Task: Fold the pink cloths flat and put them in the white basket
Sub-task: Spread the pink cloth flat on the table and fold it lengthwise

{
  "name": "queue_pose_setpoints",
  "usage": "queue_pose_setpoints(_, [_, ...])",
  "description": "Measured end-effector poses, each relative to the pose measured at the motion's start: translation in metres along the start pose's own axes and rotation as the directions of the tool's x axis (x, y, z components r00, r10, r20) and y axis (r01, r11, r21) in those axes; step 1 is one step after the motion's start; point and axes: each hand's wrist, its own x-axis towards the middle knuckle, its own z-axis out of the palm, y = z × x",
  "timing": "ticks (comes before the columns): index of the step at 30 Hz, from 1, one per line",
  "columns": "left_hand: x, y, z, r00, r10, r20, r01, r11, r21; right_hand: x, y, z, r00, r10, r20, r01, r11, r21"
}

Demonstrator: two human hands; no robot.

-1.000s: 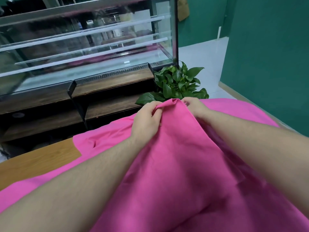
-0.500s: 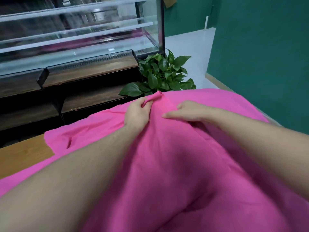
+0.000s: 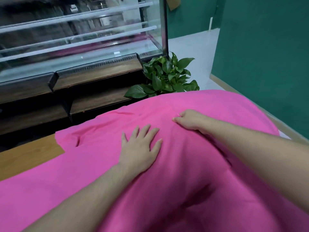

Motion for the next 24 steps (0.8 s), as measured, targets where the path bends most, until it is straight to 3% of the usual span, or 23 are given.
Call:
queue_pose_setpoints(2, [-0.002,-0.004,0.009,0.992,-0.060,0.112,0.055,0.997,0.049,0.000,0.000,0.004,1.000,0.001,-0.007,-0.001,0.999,-0.039])
queue_pose_setpoints(7, [-0.005,0.000,0.020,0.990,-0.062,0.123,0.053,0.996,0.077,-0.001,0.000,0.007,0.994,-0.014,-0.109,-0.001,0.990,-0.141])
queue_pose_setpoints(9, [-0.003,-0.001,0.020,0.986,-0.071,0.152,0.055,0.993,0.106,-0.015,-0.004,0.009,0.954,-0.130,-0.272,0.065,0.970,-0.235])
queue_pose_setpoints(11, [0.001,-0.002,0.017,0.980,-0.074,0.184,0.052,0.991,0.121,-0.037,-0.017,0.020,0.867,-0.354,-0.351,0.246,0.916,-0.317])
queue_pose_setpoints(13, [0.001,-0.005,0.011,0.974,-0.038,0.225,0.016,0.995,0.096,-0.065,-0.034,0.040,0.809,-0.523,-0.267,0.453,0.845,-0.283])
queue_pose_setpoints(15, [-0.007,-0.010,0.003,0.975,0.027,0.220,-0.045,0.996,0.080,-0.088,-0.042,0.065,0.790,-0.592,-0.159,0.555,0.801,-0.224])
queue_pose_setpoints(17, [-0.032,-0.017,-0.007,0.984,0.038,0.176,-0.058,0.992,0.115,-0.108,-0.044,0.087,0.774,-0.621,-0.121,0.586,0.776,-0.232])
queue_pose_setpoints(24, [-0.167,-0.056,-0.010,0.984,-0.169,0.062,0.164,0.983,0.084,-0.160,-0.055,0.140,0.814,-0.574,0.087,0.560,0.736,-0.381])
